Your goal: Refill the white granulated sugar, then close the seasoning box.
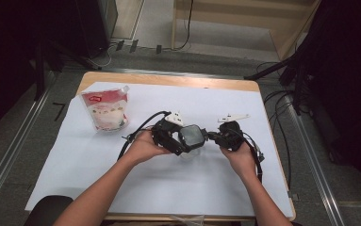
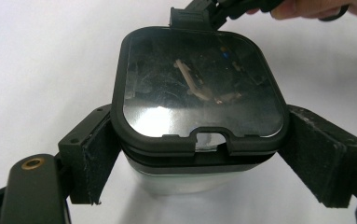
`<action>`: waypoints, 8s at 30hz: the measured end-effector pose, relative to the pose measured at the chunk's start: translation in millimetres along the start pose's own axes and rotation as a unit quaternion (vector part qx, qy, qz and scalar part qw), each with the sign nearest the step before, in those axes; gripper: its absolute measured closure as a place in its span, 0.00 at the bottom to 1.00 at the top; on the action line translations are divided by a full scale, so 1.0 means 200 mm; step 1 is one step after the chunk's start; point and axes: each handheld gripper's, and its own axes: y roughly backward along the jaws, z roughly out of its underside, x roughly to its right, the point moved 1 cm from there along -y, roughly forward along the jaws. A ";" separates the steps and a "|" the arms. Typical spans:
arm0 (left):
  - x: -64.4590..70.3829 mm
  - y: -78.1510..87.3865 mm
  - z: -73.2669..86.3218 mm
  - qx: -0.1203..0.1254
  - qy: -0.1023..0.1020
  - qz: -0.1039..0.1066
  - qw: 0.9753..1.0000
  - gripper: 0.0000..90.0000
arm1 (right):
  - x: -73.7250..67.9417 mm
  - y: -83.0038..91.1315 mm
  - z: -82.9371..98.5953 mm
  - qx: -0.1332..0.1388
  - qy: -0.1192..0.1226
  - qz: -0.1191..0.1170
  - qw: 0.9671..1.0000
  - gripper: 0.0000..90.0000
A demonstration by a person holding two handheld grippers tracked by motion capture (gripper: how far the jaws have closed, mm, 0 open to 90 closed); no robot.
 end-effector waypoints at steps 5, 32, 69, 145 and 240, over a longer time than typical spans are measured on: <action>0.01 0.01 -0.01 -0.006 -0.006 -0.006 1.000 0.19 | 0.00 0.00 0.00 -0.001 0.001 0.000 1.000 1.00; 0.07 0.08 -0.33 -0.006 -0.058 0.065 0.996 0.71 | -0.07 0.05 0.03 0.005 -0.004 -0.027 1.000 1.00; -0.09 0.40 -0.06 0.008 0.057 0.064 0.996 0.62 | -0.38 0.27 0.17 0.029 0.037 -0.140 0.989 0.74; -0.49 1.23 0.68 0.059 0.216 -0.152 0.963 0.49 | -0.84 -0.14 -0.03 -0.010 0.149 -0.210 0.966 0.54; -0.01 1.01 0.15 0.058 0.190 0.063 0.978 1.00 | -0.83 -0.38 -0.03 0.061 0.081 -0.146 0.984 0.62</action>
